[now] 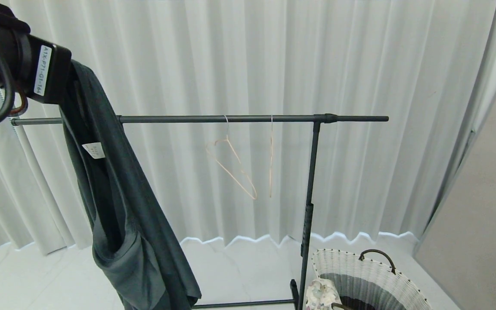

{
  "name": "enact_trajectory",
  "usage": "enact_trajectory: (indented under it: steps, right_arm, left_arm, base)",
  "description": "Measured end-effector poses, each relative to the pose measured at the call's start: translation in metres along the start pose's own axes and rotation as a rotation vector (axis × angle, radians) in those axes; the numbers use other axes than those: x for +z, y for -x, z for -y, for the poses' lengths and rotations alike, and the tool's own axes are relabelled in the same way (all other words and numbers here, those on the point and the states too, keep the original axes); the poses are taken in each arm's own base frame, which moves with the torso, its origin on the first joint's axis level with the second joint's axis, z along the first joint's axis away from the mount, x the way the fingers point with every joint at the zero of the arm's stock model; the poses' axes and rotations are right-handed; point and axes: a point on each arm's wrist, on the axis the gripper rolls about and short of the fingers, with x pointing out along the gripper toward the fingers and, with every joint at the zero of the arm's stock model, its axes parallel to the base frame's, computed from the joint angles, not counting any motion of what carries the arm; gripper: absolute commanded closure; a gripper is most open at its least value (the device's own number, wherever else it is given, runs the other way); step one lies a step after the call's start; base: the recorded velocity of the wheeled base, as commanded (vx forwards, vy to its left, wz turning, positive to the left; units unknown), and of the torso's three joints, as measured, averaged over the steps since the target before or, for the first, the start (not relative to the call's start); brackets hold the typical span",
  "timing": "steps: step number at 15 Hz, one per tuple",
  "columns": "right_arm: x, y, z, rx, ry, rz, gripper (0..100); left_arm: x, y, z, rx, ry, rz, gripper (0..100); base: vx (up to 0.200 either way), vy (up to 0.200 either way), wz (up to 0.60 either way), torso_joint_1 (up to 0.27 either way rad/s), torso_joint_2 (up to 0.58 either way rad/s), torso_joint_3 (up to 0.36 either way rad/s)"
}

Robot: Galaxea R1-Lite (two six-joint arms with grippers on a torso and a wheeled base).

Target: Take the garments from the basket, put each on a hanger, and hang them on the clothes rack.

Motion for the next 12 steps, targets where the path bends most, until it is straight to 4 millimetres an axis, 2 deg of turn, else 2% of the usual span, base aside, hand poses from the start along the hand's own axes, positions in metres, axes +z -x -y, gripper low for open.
enact_trajectory:
  steps: [4, 10, 12]
  right_arm:
    - [-0.0012, -0.0041, -0.0015, 0.031, -0.016, 0.045, 0]
    - [-0.004, -0.0043, -0.0022, 0.032, -0.013, 0.039, 0]
    - [-0.0049, -0.0041, -0.0021, 0.031, -0.014, 0.036, 0]
  left_arm:
    - [-0.0028, -0.0014, 0.0019, 0.018, -0.005, -0.018, 100]
    - [-0.001, 0.004, 0.0016, 0.022, 0.001, 0.015, 100]
    - [-0.0013, 0.0058, 0.001, 0.033, 0.001, 0.017, 100]
  base:
    - [0.0, 0.0, 0.6, 0.006, 0.0, 0.005]
    - [0.0, 0.0, 0.0, 0.0, 0.0, 0.0]
    - [0.2, 0.0, 0.0, 0.002, 0.0, 0.002]
